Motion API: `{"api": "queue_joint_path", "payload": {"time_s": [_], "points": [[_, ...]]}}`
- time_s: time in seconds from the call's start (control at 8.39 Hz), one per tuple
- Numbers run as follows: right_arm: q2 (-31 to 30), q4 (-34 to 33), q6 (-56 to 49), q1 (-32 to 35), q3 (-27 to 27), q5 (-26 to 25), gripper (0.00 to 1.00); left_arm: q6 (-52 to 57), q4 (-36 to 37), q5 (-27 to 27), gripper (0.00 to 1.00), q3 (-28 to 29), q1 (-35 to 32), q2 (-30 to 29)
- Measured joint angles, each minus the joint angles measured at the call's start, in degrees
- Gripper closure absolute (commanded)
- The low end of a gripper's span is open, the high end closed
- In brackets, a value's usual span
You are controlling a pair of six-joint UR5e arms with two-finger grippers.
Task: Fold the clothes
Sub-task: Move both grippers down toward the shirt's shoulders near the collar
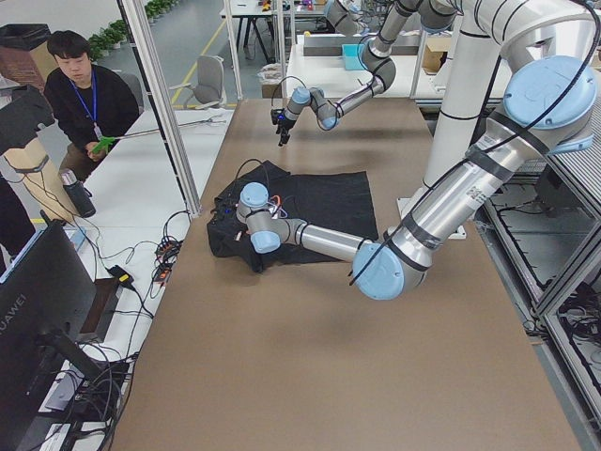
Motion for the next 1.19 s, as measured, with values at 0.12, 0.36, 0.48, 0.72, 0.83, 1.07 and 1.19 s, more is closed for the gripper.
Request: {"api": "queue_joint_path", "payload": {"time_s": [0.12,0.36,0.48,0.72,0.83,1.07,1.19], "points": [[0.0,0.0,0.4,-0.1,0.0,0.0,0.06,-3.3,0.4,2.4,1.00,0.1,2.3,-2.2],[-0.1,0.0,0.6,-0.2,0.0,-0.1,0.06,-7.3,3.5,9.3,1.00,0.3,7.6,-6.6],[-0.1,0.0,0.7,-0.2,0.0,-0.2,0.06,-8.3,5.1,12.8,1.00,0.6,10.0,-7.7],[-0.2,0.0,0.7,-0.2,0.0,-0.2,0.06,-8.7,6.1,16.8,1.00,2.5,12.6,-8.5],[-0.1,0.0,0.7,-0.2,0.0,-0.2,0.06,-8.8,6.2,17.7,1.00,3.2,12.9,-8.7],[-0.1,0.0,0.8,-0.4,0.0,-0.3,0.06,-10.4,7.6,17.3,0.92,4.5,11.6,-10.7],[-0.1,0.0,0.8,-0.5,0.0,-0.3,0.06,-11.2,8.3,16.6,0.44,5.3,10.9,-11.6]]}}
